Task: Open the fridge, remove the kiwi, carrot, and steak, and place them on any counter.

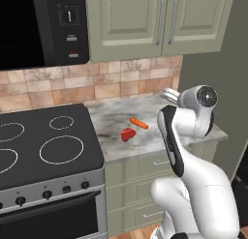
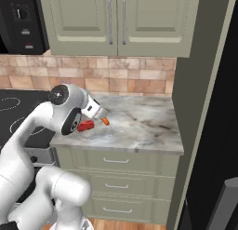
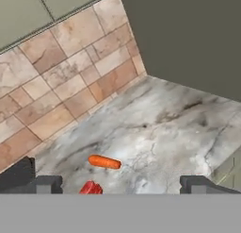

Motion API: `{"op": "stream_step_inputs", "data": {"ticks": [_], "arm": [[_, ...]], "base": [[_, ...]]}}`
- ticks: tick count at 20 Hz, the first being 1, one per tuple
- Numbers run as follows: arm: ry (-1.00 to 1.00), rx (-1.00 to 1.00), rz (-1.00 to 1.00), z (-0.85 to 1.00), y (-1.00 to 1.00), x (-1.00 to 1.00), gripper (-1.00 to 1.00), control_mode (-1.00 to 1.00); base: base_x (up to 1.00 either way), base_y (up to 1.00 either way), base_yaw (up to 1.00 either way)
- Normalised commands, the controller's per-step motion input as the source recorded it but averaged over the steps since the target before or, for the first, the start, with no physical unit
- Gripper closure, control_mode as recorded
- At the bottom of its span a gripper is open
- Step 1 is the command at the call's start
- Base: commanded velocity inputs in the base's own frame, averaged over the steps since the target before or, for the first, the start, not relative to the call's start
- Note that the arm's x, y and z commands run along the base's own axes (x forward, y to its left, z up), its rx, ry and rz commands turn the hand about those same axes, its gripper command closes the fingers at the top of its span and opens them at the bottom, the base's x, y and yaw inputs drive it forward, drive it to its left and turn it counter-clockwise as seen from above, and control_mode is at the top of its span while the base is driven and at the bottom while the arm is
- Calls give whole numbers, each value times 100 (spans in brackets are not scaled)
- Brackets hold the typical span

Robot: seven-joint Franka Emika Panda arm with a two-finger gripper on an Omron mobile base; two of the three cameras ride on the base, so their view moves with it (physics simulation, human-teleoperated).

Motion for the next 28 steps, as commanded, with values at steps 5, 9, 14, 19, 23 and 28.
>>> {"op": "stream_step_inputs", "data": {"ticks": [5, 9, 14, 19, 23, 28], "arm": [[47, -20, 0, 57, -18, -45, -100, -100], [32, -12, 7, 14, 4, -16, -100, -100], [3, 0, 29, -15, 20, -27, -100, -100], [0, 0, 29, -2, 17, -60, -100, -100], [0, -5, 24, 0, 31, -93, -100, -100], [0, -7, 21, 2, 10, -79, -100, -100]], "base": [[0, 0, 0], [0, 0, 0], [0, 0, 0], [0, 0, 0], [0, 0, 0], [0, 0, 0]]}}
